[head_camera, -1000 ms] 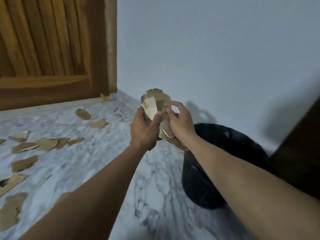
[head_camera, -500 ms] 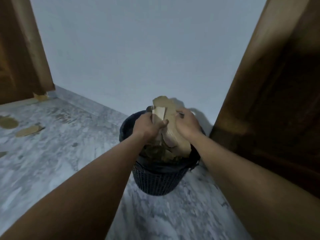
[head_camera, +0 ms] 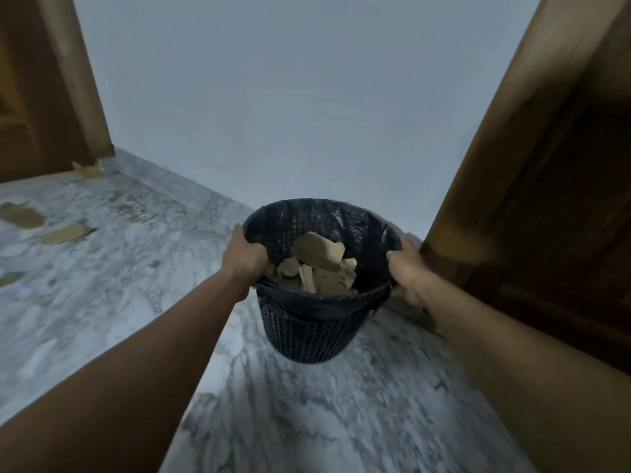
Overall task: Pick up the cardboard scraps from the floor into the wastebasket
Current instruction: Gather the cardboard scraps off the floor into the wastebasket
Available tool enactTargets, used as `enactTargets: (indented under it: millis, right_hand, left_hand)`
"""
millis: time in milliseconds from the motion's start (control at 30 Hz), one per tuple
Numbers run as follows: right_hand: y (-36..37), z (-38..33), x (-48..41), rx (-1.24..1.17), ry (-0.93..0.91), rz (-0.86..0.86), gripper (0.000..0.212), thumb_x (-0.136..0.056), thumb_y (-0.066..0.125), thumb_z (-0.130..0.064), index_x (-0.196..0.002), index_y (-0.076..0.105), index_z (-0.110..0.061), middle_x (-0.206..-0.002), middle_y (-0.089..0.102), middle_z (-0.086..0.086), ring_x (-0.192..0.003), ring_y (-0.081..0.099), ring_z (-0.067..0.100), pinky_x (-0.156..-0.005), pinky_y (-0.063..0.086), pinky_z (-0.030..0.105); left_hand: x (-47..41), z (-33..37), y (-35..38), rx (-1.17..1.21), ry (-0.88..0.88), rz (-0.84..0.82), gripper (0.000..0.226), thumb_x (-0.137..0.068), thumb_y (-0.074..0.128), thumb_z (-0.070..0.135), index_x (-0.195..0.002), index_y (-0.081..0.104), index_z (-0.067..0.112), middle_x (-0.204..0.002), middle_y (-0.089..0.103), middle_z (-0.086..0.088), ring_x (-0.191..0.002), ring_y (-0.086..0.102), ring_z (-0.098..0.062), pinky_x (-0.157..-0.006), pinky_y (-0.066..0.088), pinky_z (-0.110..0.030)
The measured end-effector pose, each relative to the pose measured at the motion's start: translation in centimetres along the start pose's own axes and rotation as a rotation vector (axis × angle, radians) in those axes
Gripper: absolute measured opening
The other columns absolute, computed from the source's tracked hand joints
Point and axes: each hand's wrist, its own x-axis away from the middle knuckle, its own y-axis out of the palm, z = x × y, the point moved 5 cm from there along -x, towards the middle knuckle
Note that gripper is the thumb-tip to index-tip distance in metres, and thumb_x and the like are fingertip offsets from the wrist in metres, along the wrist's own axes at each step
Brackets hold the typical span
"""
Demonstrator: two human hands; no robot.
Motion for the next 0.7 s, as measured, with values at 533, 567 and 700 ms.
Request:
enactTargets:
  millis: [533,567,700]
  right_hand:
    - [25.6,-11.6,2.4,-0.108,-0.157,-0.299,0.045,-0.095,0.037,-0.012,-0.137,0.028,-0.027,-0.117,0.053,0.011,-0.106,0.057,0.034,-0.095,0.053,0.059]
    - [27.4,-11.9,3.2,-0.109,-0.157,-0.321,0.043,-0.096,0.037,-0.012,-0.136,0.030,-0.027,-0.114,0.053,0.010,-0.105,0.057,0.033,-0.095,0.054,0.058]
    - [33.1,-12.6,5.0,-0.182,-0.182,-0.356,0.038,-0.096,0.041,-0.007,-0.130,0.046,-0.021,-0.110,0.060,0.008,-0.100,0.062,0.028,-0.092,0.057,0.052]
  left_hand:
    - [-3.7,-0.5,-24.8,-0.007,0.012,0.372,0.060,-0.085,0.033,-0.005,-0.142,0.040,0.013,-0.119,0.059,-0.017,-0.098,0.059,-0.038,-0.071,0.055,-0.047]
    - [-3.8,-0.9,-26.3,-0.009,-0.003,0.392,0.061,-0.086,0.033,-0.005,-0.144,0.039,0.013,-0.120,0.058,-0.016,-0.095,0.058,-0.037,-0.068,0.053,-0.045]
    - [-4.4,-3.0,-31.5,0.003,-0.055,0.440,0.067,-0.090,0.031,-0.002,-0.154,0.027,0.019,-0.128,0.053,-0.015,-0.108,0.056,-0.043,-0.074,0.047,-0.046]
